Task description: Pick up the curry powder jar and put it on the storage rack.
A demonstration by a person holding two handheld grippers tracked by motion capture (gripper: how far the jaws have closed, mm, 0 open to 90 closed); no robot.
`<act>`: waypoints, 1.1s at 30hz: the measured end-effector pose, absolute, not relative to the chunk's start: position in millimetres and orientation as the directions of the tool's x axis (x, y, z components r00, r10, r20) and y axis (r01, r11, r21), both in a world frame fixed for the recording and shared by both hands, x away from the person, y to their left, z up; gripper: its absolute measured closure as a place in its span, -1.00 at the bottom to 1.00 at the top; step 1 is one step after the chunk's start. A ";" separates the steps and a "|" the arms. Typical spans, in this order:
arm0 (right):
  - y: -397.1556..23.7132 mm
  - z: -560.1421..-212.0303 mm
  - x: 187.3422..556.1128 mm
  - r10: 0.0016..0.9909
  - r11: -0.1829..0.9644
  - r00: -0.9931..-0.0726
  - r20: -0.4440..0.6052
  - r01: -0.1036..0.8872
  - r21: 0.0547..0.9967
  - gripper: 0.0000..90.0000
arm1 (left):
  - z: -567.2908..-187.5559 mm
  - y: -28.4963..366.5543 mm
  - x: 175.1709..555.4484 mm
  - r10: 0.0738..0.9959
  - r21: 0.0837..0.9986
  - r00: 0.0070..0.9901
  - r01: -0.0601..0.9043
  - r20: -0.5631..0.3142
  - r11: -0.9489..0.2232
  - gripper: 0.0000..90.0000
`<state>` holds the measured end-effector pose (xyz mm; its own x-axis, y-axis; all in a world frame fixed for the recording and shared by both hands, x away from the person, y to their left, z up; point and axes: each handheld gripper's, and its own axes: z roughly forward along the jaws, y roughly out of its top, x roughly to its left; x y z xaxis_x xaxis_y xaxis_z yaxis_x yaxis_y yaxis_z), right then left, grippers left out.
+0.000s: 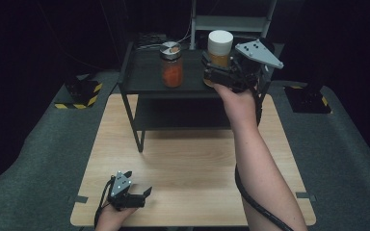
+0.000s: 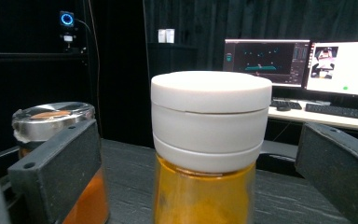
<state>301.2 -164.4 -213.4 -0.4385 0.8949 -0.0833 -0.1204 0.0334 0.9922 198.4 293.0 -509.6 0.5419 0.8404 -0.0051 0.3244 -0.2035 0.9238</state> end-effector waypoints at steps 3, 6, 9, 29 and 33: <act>-166.6 -213.8 297.2 0.895 0.034 -0.438 -0.085 -0.124 0.992 -1.00 | -509.9 293.0 198.1 0.842 0.924 0.539 0.326 -0.008 -0.199 -0.98; -169.3 -214.7 294.5 0.895 0.031 -0.438 -0.083 -0.125 0.992 -1.00 | -509.9 293.0 198.1 0.843 0.924 0.538 0.326 -0.009 -0.198 -0.98; -171.5 -217.0 290.7 0.894 0.036 -0.439 -0.088 -0.127 0.991 -1.00 | -509.9 292.8 197.7 0.843 0.924 0.538 0.325 -0.007 -0.200 -0.98; -183.0 -253.3 269.3 0.876 0.062 -0.466 -0.125 -0.149 0.987 -1.00 | -510.4 294.0 197.5 0.847 0.925 0.530 0.331 -0.022 -0.184 -0.98; -185.6 -263.2 266.2 0.870 0.077 -0.472 -0.143 -0.156 0.985 -1.00 | -510.4 293.9 197.4 0.847 0.925 0.530 0.332 -0.023 -0.183 -0.98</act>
